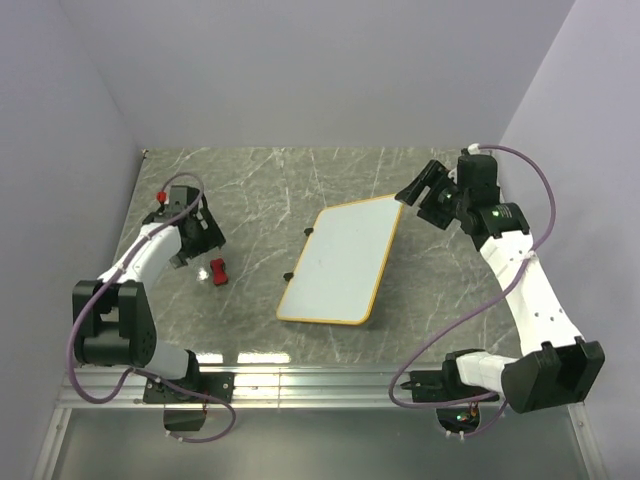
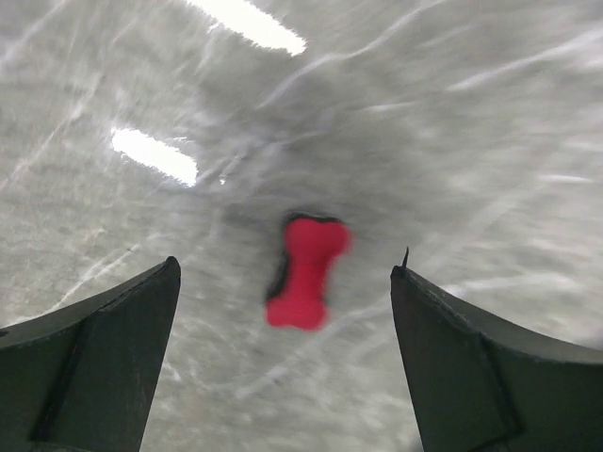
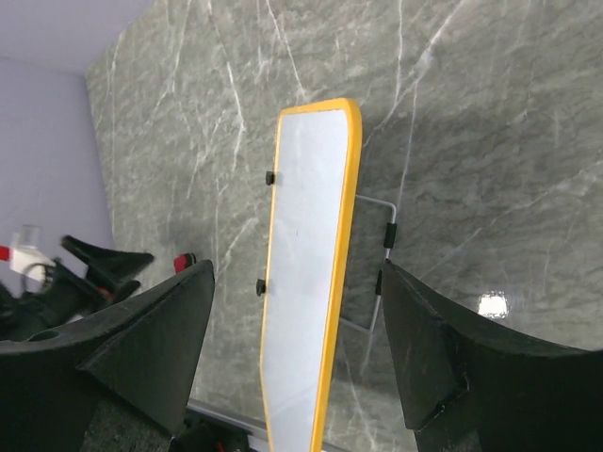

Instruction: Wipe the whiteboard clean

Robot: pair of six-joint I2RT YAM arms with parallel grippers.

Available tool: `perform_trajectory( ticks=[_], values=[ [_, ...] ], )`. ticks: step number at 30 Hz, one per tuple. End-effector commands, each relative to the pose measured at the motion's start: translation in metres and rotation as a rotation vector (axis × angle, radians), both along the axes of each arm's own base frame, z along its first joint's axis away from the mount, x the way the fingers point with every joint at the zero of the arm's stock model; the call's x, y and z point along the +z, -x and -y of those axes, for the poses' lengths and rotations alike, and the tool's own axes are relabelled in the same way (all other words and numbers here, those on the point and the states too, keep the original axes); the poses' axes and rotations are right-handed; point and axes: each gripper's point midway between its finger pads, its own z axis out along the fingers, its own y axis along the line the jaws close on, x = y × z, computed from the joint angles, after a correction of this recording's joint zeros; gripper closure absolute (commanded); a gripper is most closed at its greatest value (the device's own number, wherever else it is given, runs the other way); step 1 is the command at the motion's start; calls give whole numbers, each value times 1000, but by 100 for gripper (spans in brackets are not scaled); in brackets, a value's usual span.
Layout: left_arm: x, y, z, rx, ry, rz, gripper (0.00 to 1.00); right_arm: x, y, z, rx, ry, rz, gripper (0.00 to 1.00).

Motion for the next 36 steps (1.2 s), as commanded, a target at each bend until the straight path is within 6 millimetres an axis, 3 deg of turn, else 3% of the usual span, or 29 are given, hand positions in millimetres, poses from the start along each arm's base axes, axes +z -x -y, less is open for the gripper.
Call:
perform_trajectory(
  ticks=[1, 3, 5, 9, 12, 20, 24, 29, 36],
  values=[
    [72, -29, 14, -42, 71, 179, 4, 17, 10, 8, 0, 28, 72, 21],
    [98, -31, 19, -58, 97, 221, 4, 22, 14, 6, 9, 20, 96, 21],
    [138, -41, 23, -75, 115, 306, 4, 25, 20, 5, 14, 5, 110, 21],
    [182, -41, 36, -70, 133, 377, 8, 29, 33, 3, 25, -20, 119, 21],
    [202, -35, 47, -86, 200, 451, 7, 31, 46, 2, 34, -31, 123, 21],
    [246, -14, 41, -39, 177, 520, 3, 25, 83, 5, 42, -45, 126, 21],
    [290, -18, 55, -90, 232, 607, 1, 22, 107, 7, 42, -55, 135, 21],
    [326, -25, 64, -125, 263, 670, 1, 12, 133, 11, 42, -57, 144, 21],
    [351, -27, 76, -168, 244, 706, 1, 1, 167, 15, 42, -58, 165, 21]
  ],
)
